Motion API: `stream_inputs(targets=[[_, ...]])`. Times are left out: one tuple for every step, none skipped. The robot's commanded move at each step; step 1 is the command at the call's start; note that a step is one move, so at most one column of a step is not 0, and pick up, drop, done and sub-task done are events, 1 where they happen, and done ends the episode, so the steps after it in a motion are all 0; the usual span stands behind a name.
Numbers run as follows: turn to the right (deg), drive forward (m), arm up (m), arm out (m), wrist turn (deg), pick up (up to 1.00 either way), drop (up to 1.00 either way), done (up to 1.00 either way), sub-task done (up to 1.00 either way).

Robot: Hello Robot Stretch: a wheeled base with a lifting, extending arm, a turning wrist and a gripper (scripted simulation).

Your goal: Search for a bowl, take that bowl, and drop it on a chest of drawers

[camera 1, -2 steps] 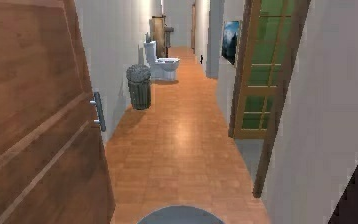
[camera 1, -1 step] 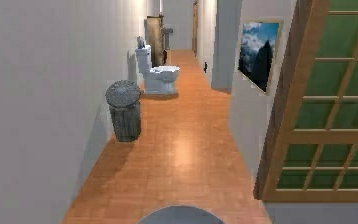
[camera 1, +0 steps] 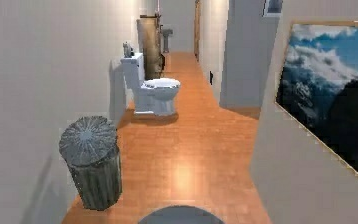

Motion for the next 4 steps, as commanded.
stream_inputs(targets=[[3.0,0.0,0.0,0.0,0.0,0.0,0.0,0.0,0.0],[0.0,1.0,0.0,0.0,0.0,0.0,0.0,0.0,0.0],[0.0,1.0,0.0,0.0,0.0,0.0,0.0,0.0,0.0],[3.0,0.0,0.0,0.0,0.0,0.0,0.0,0.0,0.0]])
